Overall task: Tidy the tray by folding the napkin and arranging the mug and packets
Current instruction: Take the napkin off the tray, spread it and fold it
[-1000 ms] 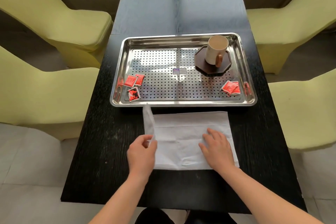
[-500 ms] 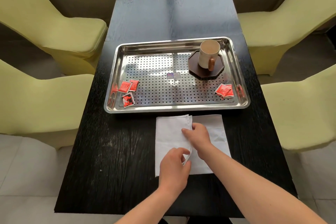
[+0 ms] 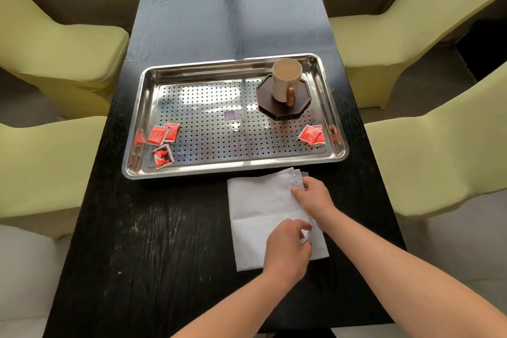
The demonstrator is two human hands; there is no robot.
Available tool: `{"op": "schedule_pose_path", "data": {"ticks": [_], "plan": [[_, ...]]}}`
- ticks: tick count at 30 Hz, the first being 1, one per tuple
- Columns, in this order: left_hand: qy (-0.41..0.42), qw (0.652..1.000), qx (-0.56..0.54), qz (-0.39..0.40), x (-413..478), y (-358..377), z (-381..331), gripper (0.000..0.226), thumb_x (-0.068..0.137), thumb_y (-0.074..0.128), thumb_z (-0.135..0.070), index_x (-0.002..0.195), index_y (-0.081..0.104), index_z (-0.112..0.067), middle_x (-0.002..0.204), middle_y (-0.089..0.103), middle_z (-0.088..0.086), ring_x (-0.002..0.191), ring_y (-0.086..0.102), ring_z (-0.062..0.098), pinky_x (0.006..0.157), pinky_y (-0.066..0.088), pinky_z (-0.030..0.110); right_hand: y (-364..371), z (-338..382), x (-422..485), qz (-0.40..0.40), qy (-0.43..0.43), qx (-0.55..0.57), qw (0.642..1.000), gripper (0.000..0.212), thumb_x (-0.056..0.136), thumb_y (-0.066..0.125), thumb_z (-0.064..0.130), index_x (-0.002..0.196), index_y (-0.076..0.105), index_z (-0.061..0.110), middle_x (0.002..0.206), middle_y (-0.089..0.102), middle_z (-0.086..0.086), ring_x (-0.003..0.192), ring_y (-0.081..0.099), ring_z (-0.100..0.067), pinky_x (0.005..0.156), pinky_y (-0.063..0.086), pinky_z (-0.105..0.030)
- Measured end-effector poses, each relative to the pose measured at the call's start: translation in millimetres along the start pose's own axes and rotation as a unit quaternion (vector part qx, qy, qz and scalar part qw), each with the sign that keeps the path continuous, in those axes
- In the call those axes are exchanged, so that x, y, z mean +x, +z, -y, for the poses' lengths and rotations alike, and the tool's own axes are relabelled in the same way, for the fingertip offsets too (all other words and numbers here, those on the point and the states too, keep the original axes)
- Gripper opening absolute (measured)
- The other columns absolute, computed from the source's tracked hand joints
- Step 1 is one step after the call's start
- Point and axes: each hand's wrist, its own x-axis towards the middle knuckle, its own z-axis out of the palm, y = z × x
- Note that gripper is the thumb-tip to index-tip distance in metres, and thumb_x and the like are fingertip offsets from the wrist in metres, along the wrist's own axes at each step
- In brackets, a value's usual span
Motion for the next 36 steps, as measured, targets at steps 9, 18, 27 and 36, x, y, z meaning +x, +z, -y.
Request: {"op": "schedule_pose_path", "data": {"ticks": [9, 18, 27, 36], "plan": [[-0.003, 0.998, 0.017, 0.063, 11, 29, -10, 0.035, 0.094, 0.062, -0.026, 0.129, 0.06, -0.031, 0.117, 0.061, -0.009, 0.104, 0.058, 0.008, 0.091, 0.047, 0.02, -24, -18, 13, -0.019, -0.001, -0.038, 0.999, 0.008, 0.093, 0.063, 0.018, 0.096, 0.066, 0.012, 0.091, 0.07, -0.01, 0.09, 0.067, -0.032, 0.083, 0.056, -0.052], [0.151, 0.917, 0.37, 0.011, 1, -7, 64, 0.041, 0.072, 0.081, -0.032, 0.109, 0.07, -0.02, 0.133, 0.06, 0.016, 0.128, 0.054, 0.038, 0.099, 0.049, 0.054, -17, -51, -11, -0.101, -0.212, -0.312, 0.921, 0.067, 0.088, 0.068, 0.018, 0.148, 0.039, 0.018, 0.149, 0.039, -0.005, 0.131, 0.039, -0.026, 0.101, 0.045, -0.037], [0.124, 0.901, 0.41, 0.072, -15, -25, 119, 0.059, 0.098, 0.038, -0.047, 0.152, 0.037, -0.024, 0.162, 0.024, 0.014, 0.151, 0.015, 0.036, 0.12, 0.021, 0.05, -10, -96, -27, 0.011, -0.234, -0.507, 0.83, 0.062, 0.101, 0.034, 0.05, 0.157, 0.013, 0.034, 0.168, -0.006, 0.001, 0.154, -0.006, -0.028, 0.123, 0.001, -0.046], [-0.066, 0.993, 0.075, -0.06, -18, -37, 111, 0.033, 0.094, 0.063, -0.024, 0.128, 0.061, -0.022, 0.132, 0.042, -0.005, 0.124, 0.048, 0.014, 0.097, 0.038, 0.018, -24, -112, -63, -0.084, -0.141, -0.407, 0.899, 0.069, 0.095, 0.057, 0.044, 0.153, 0.031, 0.018, 0.142, 0.043, -0.002, 0.121, 0.045, -0.017, 0.1, 0.046, -0.029]]}}
